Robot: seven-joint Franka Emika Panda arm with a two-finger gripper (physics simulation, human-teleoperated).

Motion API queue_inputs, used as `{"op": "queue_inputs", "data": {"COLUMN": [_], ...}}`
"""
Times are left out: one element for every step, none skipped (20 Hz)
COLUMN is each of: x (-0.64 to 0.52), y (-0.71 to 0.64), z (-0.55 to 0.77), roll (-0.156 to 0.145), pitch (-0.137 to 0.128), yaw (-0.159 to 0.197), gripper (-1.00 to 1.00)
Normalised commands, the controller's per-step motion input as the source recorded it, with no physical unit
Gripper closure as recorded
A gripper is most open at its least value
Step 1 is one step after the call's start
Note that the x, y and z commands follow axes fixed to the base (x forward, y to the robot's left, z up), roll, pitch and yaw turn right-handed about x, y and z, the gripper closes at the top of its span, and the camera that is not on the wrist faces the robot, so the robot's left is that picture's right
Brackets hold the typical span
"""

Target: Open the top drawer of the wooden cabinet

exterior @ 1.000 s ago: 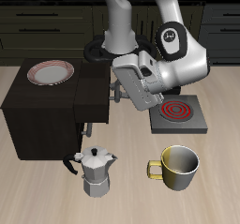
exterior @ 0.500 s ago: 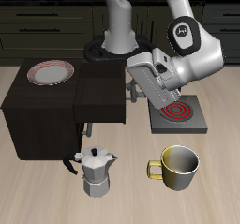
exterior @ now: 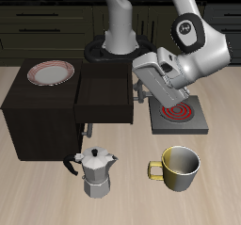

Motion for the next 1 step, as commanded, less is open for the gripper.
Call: {"op": "queue_inputs", "data": {"x": [-0.12], "y": [0.38], "z": [0.07], "roll": [0.059], "pitch": [-0.005], "yaw": [-0.017], "gripper": [1.0]}}
